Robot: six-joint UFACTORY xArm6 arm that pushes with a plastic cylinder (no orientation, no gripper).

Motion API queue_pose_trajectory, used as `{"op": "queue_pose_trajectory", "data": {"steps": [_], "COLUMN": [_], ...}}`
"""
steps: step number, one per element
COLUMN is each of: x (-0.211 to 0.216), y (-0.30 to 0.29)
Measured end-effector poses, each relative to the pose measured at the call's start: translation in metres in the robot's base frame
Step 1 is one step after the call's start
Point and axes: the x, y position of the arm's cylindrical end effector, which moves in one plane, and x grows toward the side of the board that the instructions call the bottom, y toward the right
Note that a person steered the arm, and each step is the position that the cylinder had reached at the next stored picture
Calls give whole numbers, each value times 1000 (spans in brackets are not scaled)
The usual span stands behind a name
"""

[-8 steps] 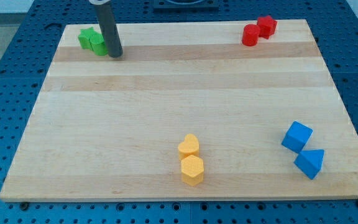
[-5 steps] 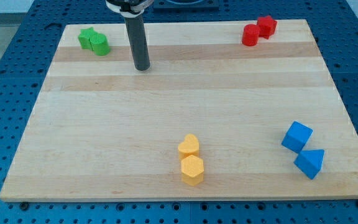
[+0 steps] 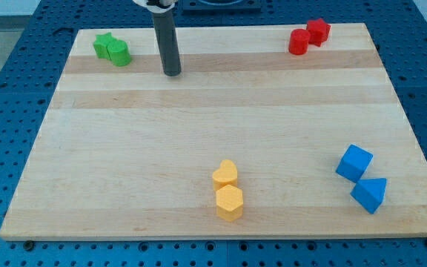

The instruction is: Move your arm towards center right

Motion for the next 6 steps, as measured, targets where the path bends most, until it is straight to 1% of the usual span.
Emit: {"op": "queue_pose_trajectory", "data": {"steps": [2, 4, 5, 6], "x": [0, 7, 31, 72], "y": [41, 126, 171, 218]}}
